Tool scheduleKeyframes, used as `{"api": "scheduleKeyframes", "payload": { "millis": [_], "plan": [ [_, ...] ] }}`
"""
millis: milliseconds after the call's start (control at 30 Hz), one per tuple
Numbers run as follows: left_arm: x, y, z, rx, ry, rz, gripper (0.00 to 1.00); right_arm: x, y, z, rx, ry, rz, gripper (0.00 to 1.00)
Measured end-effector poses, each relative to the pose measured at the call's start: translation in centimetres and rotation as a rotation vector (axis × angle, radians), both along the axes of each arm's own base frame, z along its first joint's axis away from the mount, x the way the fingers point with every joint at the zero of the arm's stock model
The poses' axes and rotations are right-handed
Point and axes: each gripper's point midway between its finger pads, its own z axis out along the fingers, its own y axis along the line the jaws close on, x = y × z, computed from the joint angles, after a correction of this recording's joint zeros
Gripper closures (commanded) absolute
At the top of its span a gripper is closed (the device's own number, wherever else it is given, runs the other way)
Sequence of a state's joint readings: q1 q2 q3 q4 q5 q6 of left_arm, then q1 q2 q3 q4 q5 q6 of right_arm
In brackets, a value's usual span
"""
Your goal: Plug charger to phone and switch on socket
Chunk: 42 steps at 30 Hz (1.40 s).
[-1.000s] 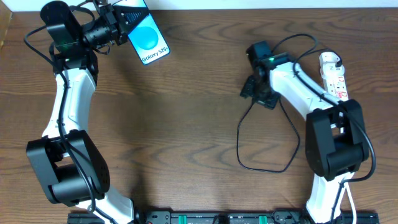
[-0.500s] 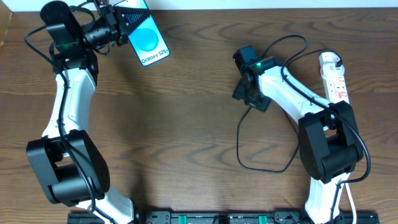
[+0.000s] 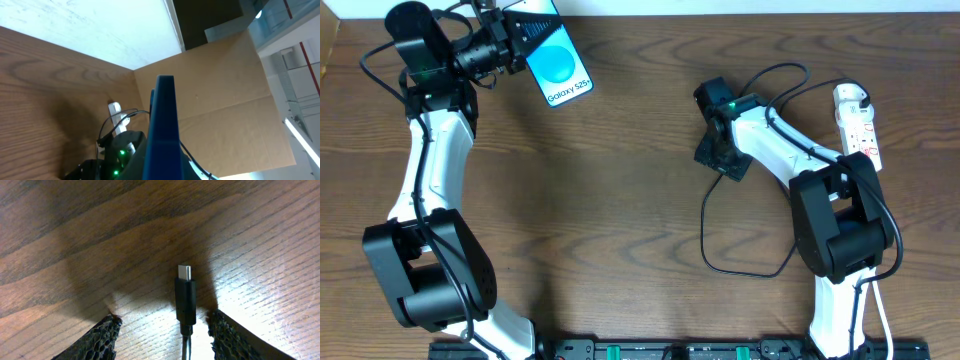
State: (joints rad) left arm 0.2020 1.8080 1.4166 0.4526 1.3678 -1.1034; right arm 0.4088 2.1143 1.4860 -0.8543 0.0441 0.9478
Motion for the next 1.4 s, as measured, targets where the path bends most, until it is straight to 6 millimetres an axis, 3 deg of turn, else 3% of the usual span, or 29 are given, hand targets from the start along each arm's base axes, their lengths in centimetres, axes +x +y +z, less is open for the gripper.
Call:
{"api": "scheduleKeyframes", "payload": {
  "millis": [67,100,200,467,667,733,900,1033,1200,1300,1400],
  "plan": [
    [0.0,0.0,0.0,0.000,0.000,0.000,0.93,0.1,-0.1,0.0,0.001,-0.001,-0.003,0.47],
    [0.0,0.0,0.0,0.000,0.000,0.000,0.92,0.2,-0.3,0.0,0.001,-0.003,-0.011,0.57],
    [0.0,0.0,0.0,0.000,0.000,-0.002,0.93,0.5,-0.9,0.0,0.008,-0.003,-0.028,0.67],
    [-0.2,-0.1,0.0,0.000,0.000,-0.010,0.93,0.6,-1.0,0.0,0.025,0.005,-0.026,0.66],
    [-0.2,-0.1,0.0,0.000,0.000,-0.015,0.93,-0.7,-0.8,-0.1,0.014,0.048,-0.006,0.69],
    [-0.2,-0.1,0.0,0.000,0.000,-0.015,0.93,-0.8,-0.8,-0.1,0.014,0.055,-0.005,0.74],
    [-0.2,-0.1,0.0,0.000,0.000,-0.015,0.93,-0.9,-0.7,-0.1,0.021,0.060,0.001,0.99],
    [-0.2,-0.1,0.0,0.000,0.000,-0.016,0.93,-0.5,-0.4,0.0,0.036,0.042,0.004,0.99],
    [-0.3,-0.1,0.0,0.000,0.000,-0.018,0.93,1.7,0.5,0.1,0.065,-0.049,0.078,0.99],
    [-0.3,-0.1,0.0,0.000,0.000,-0.018,0.93,1.8,0.5,0.1,0.065,-0.049,0.095,0.80],
    [-0.3,-0.1,0.0,0.000,0.000,-0.018,0.92,1.8,0.7,0.1,0.069,-0.051,0.107,0.70]
  ]
}}
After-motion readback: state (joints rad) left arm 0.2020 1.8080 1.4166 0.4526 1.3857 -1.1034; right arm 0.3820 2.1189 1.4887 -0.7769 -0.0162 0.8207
